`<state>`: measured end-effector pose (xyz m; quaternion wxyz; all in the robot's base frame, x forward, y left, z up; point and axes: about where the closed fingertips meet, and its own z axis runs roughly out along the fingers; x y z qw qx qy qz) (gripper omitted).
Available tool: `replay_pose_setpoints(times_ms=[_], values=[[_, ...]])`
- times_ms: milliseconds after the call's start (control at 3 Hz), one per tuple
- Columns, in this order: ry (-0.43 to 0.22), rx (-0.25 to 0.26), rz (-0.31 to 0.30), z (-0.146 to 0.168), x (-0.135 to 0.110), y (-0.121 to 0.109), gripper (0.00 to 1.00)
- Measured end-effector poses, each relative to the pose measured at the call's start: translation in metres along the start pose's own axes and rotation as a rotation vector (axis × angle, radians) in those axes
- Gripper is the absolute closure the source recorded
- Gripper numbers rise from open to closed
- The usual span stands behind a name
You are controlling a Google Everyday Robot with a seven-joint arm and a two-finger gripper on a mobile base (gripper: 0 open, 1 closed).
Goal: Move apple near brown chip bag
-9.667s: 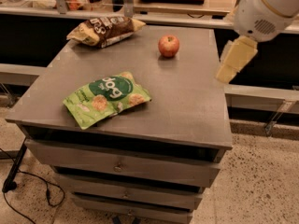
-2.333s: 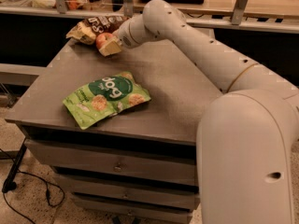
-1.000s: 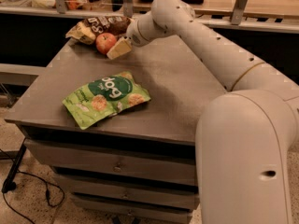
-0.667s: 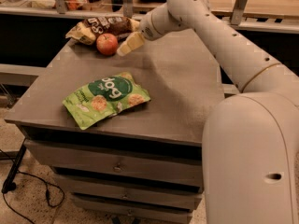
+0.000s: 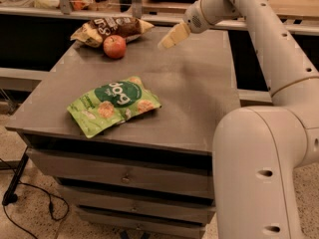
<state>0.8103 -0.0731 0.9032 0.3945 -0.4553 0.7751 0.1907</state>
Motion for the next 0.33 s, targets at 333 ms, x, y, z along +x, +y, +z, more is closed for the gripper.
replay_pose_setpoints(times_ms=[333], values=[[0.001, -0.001, 0.000, 0.0007, 0.0003, 0.0001, 0.00]])
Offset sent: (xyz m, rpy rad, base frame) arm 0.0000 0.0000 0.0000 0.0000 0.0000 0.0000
